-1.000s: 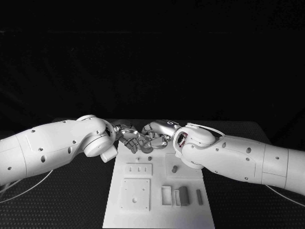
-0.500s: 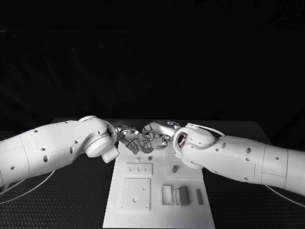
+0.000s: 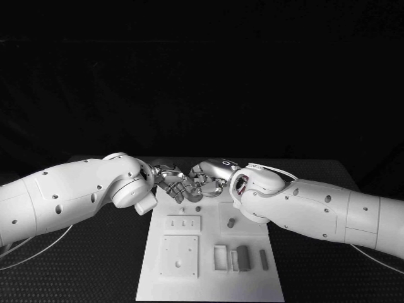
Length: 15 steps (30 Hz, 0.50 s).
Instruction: Assemble the parts on the task board
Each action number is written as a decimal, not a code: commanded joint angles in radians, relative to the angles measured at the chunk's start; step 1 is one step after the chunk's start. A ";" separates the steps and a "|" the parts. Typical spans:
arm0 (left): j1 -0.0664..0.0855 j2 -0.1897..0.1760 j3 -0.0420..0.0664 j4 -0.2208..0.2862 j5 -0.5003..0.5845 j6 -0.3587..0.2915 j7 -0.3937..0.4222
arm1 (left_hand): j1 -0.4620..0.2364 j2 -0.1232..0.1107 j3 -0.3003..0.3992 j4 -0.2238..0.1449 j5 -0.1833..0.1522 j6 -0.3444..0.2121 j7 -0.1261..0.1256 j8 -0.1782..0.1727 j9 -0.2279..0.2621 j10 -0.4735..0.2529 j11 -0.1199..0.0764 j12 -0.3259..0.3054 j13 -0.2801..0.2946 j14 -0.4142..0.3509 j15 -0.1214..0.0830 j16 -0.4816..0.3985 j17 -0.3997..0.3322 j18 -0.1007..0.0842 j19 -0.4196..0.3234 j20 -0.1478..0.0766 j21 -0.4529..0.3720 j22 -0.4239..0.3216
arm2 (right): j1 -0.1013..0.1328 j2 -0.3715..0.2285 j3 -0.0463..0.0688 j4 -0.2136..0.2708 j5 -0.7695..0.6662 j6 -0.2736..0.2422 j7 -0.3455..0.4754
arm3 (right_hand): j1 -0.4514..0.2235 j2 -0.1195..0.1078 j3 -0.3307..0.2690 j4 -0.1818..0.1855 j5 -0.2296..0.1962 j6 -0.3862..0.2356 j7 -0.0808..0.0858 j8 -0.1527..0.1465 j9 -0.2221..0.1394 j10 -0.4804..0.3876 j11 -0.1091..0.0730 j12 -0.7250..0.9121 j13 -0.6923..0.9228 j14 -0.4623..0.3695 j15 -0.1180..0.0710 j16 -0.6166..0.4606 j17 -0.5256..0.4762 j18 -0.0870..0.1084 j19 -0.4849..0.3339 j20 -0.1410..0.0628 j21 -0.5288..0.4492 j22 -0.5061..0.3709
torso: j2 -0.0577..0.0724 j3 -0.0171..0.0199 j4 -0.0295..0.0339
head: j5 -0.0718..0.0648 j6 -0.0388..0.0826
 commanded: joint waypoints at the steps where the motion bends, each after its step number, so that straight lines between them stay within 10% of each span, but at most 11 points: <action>1: 0.001 0.000 0.001 0.001 0.008 0.002 0.020 | 0.010 0.004 0.015 -0.004 0.001 0.001 0.007 -0.003 0.001 0.009 -0.003 -0.003 0.002 0.008 0.003 -0.005 0.003 0.001 0.003 -0.002 -0.004 0.003 | -0.001 0.001 0.000 0.003 -0.009 0.011 0.012 | 0.005 0.000 0.007 0.000 0.004 0.167 -0.041 0.000 0.002 -0.013 -0.022 -0.002 -0.001 0.000 -0.006 0.001 -0.001 0.036 0.001 -0.006 0.005 0.016 | 0.000 0.0004 0.0008 | 0.000 -0.002; 15: 0.000 -0.001 0.001 0.000 0.007 -0.007 0.019 | 0.008 0.014 0.034 -0.014 -0.001 0.013 -0.001 0.004 0.005 0.020 -0.009 0.001 0.010 0.015 0.000 -0.005 0.012 -0.001 0.006 -0.004 -0.003 0.012 | -0.005 0.001 0.000 0.007 -0.007 0.009 0.013 | 0.004 -0.001 0.010 0.000 0.004 0.168 -0.041 -0.002 0.003 -0.011 -0.022 -0.003 -0.002 0.001 -0.006 0.000 -0.002 0.036 0.001 -0.006 0.005 0.015 | 0.000 0.0010 -0.0003 | 0.002 -0.003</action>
